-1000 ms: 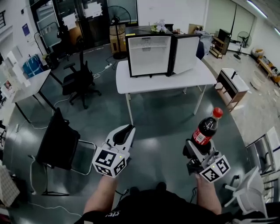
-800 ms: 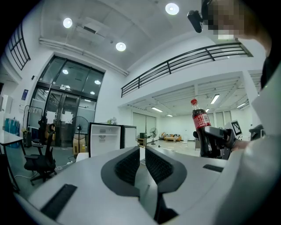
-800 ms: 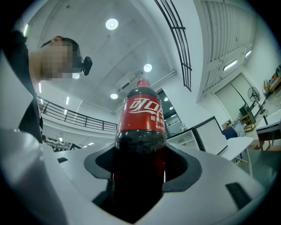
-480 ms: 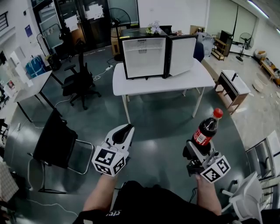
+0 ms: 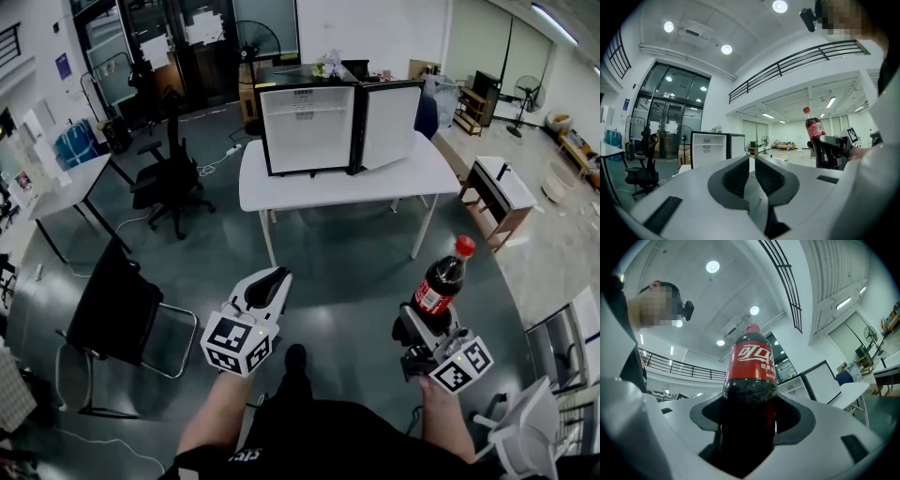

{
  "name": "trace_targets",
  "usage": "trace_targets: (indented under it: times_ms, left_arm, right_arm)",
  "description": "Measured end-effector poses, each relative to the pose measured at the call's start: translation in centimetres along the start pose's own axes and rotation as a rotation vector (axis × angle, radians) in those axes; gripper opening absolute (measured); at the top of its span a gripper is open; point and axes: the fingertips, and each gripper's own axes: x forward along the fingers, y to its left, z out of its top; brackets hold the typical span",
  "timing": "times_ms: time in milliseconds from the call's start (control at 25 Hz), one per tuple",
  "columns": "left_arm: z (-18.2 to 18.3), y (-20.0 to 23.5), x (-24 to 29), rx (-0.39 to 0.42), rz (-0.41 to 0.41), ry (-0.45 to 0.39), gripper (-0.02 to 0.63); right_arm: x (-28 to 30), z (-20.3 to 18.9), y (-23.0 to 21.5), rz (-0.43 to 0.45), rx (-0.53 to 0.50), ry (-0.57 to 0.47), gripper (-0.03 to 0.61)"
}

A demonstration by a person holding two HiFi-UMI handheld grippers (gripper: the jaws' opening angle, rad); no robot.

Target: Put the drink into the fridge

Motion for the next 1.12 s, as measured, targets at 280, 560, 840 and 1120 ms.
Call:
trace_targets:
  times_ms: [280, 560, 840, 1120]
  left_arm:
    - [-0.7, 5.2, 4.6, -0.016, -0.027, 0.001, 0.052]
    - [-0.3, 15.1, 9.4, -0.018, -0.01, -0.014, 0.052]
    - [-0.1, 24.7, 12.9, -0.042, -0.022, -0.016, 0.052]
    - [1.5, 30.9, 14.7, -0.024, -0.066, -0.037, 0.052]
  right_arm:
    - [5.8, -1.4, -3.5, -0.027, -0.014, 0.028, 0.301]
    - [16.8, -3.2, -6.2, 0.002, 0.004, 0.039, 0.301]
    - [26.6, -4.6, -8.1, -0.027, 0.014, 0.051, 0.301]
    - [33.7, -5.7, -8.5, -0.044, 0.02, 0.047, 0.301]
